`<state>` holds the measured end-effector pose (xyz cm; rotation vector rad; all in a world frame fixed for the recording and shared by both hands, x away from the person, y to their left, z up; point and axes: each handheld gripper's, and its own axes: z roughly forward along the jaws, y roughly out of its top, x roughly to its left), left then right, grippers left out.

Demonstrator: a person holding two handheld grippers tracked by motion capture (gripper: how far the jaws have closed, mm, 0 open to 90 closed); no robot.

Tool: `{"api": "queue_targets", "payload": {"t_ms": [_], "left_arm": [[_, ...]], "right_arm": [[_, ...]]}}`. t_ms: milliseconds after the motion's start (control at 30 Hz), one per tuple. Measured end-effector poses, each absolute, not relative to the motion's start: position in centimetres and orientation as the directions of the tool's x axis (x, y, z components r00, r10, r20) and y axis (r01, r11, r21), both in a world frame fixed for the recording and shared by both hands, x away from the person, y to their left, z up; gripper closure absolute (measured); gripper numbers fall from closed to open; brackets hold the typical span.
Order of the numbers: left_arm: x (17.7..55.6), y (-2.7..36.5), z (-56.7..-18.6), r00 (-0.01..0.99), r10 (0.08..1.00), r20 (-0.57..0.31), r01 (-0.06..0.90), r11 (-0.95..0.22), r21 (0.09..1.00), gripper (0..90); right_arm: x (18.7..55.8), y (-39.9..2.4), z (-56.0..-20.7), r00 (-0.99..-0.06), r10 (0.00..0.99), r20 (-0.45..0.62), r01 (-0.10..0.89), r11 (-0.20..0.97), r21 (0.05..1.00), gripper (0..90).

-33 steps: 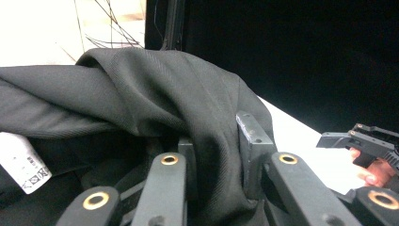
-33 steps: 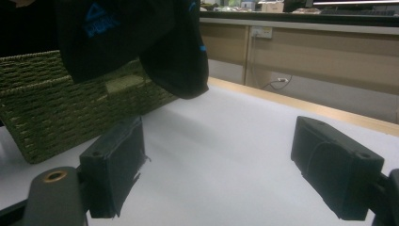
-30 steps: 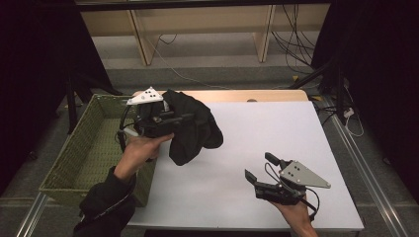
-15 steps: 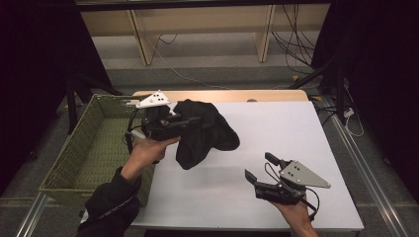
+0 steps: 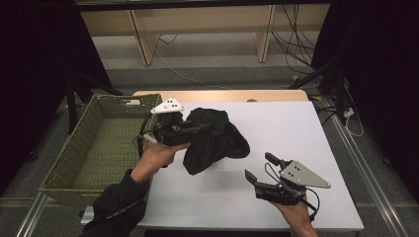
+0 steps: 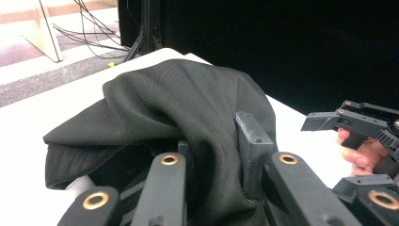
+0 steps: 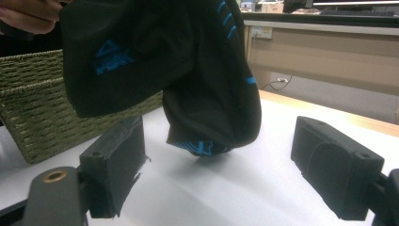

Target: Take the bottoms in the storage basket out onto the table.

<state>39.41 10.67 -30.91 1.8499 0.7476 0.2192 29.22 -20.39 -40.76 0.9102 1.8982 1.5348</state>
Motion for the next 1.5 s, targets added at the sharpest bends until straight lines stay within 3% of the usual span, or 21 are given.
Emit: {"api": "queue_targets", "payload": {"t_ms": [1500], "left_arm": [[41.0, 6.0, -38.6, 0.772, 0.605, -0.195, 0.486, -0.365, 0.795, 73.1]], "right_arm": [[29.3, -20.4, -40.8, -0.634, 0.773, 0.012, 0.171, 0.124, 0.977, 19.0]]}}
